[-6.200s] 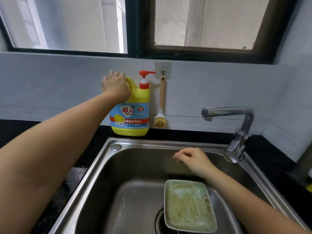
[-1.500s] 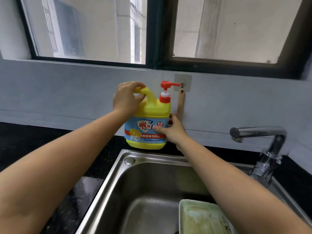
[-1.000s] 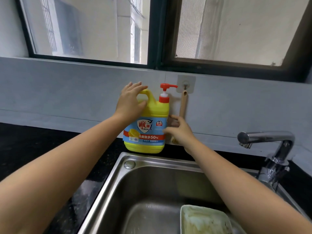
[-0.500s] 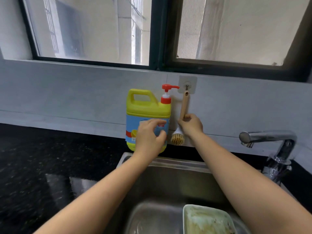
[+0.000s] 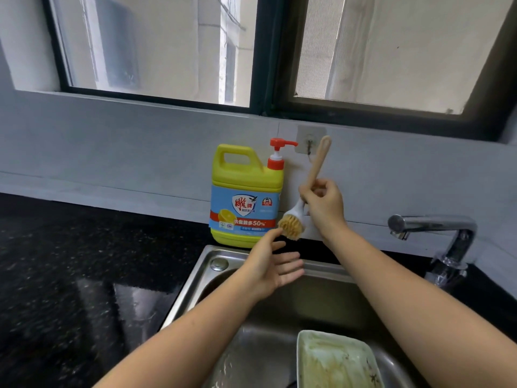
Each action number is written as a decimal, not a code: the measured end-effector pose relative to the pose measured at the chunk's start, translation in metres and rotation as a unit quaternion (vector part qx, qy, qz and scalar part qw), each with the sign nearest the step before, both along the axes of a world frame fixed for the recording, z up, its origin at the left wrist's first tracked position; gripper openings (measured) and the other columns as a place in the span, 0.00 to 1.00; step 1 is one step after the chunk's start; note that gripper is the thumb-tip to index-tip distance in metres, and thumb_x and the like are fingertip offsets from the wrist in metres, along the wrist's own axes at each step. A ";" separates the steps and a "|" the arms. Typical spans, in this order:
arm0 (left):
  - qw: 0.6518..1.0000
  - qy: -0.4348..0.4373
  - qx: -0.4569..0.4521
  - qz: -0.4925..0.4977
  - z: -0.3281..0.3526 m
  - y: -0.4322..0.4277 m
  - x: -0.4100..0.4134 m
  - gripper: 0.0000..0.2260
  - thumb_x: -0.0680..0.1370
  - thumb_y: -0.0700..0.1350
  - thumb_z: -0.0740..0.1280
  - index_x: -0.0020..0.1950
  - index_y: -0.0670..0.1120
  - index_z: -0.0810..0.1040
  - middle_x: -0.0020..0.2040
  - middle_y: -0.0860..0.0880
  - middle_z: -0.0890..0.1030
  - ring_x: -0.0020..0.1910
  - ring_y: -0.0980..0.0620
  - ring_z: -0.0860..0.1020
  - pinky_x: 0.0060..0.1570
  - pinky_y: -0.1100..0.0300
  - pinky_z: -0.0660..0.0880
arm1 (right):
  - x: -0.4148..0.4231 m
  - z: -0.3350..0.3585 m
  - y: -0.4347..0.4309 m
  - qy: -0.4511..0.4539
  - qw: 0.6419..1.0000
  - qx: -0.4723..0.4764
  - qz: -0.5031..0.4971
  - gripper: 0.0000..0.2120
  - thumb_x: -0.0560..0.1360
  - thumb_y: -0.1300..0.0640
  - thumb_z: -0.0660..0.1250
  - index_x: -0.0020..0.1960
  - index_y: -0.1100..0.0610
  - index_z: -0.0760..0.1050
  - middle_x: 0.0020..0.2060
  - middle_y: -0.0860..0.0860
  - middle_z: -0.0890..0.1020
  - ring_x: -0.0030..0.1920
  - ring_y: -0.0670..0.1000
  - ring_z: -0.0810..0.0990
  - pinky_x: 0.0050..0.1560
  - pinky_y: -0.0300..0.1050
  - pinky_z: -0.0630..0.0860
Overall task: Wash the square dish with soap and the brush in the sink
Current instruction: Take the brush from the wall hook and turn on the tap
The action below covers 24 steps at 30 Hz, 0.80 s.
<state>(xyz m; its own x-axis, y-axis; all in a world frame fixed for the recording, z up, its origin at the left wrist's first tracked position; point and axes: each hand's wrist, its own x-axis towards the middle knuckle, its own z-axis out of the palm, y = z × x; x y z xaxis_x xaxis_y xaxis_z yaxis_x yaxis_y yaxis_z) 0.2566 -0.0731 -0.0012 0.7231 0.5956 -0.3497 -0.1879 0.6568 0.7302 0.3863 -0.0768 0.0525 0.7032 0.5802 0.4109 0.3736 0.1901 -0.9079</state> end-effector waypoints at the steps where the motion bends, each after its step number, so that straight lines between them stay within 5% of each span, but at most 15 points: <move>1: 1.000 -0.013 -0.021 -0.008 -0.002 -0.001 -0.002 0.23 0.78 0.54 0.62 0.66 0.41 0.67 0.60 0.35 0.76 0.53 0.40 0.78 0.45 0.49 0.79 | -0.005 -0.004 -0.008 -0.004 1.000 -0.008 0.017 0.09 0.74 0.59 0.69 0.42 0.51 0.69 0.38 0.50 0.76 0.41 0.51 0.76 0.42 0.48 0.73; 9: 0.997 -0.037 -0.056 0.025 -0.025 -0.013 -0.019 0.20 0.81 0.46 0.60 0.70 0.39 0.67 0.58 0.35 0.77 0.59 0.38 0.76 0.44 0.49 0.78 | -0.031 -0.057 -0.086 -0.037 0.991 -0.062 0.112 0.09 0.71 0.63 0.71 0.42 0.58 0.70 0.36 0.54 0.77 0.39 0.49 0.79 0.36 0.41 0.78; 12: 0.996 -0.057 -0.062 0.033 -0.025 -0.024 -0.021 0.18 0.79 0.43 0.63 0.67 0.37 0.69 0.57 0.35 0.78 0.50 0.40 0.82 0.38 0.49 0.82 | -0.028 -0.079 -0.116 -0.109 0.977 -0.087 0.163 0.12 0.69 0.61 0.74 0.46 0.60 0.73 0.40 0.54 0.79 0.40 0.47 0.78 0.40 0.40 0.75; 15: 0.995 -0.063 -0.057 0.053 -0.024 -0.042 -0.017 0.20 0.77 0.40 0.67 0.67 0.39 0.68 0.57 0.35 0.77 0.42 0.41 0.84 0.31 0.53 0.81 | -0.023 -0.096 -0.140 -0.147 0.962 -0.122 0.196 0.16 0.67 0.60 0.75 0.52 0.54 0.76 0.46 0.49 0.81 0.45 0.46 0.80 0.45 0.39 0.78; 19: 0.996 -0.037 -0.015 0.081 -0.033 -0.056 -0.011 0.23 0.77 0.38 0.65 0.71 0.47 0.64 0.61 0.37 0.74 0.50 0.40 0.79 0.38 0.48 0.81 | -0.009 -0.110 -0.165 -0.238 0.923 -0.217 0.212 0.26 0.70 0.63 0.71 0.61 0.39 0.72 0.58 0.39 0.76 0.57 0.39 0.74 0.57 0.32 0.71; 21: 0.996 -0.035 0.009 0.076 -0.035 -0.061 -0.009 0.27 0.77 0.37 0.65 0.73 0.52 0.61 0.60 0.39 0.74 0.54 0.40 0.77 0.44 0.47 0.79 | 0.000 -0.109 -0.179 -0.323 0.899 -0.238 0.173 0.27 0.72 0.62 0.68 0.62 0.35 0.68 0.58 0.33 0.72 0.60 0.32 0.67 0.61 0.26 0.63; 24: 0.996 -0.009 0.072 0.058 -0.036 -0.070 -0.005 0.29 0.77 0.36 0.66 0.74 0.53 0.59 0.57 0.43 0.75 0.52 0.43 0.77 0.48 0.49 0.78 | 0.018 -0.099 -0.194 -0.486 0.854 -0.184 0.015 0.14 0.72 0.58 0.65 0.56 0.46 0.79 0.51 0.40 0.80 0.54 0.38 0.71 0.56 0.40 0.70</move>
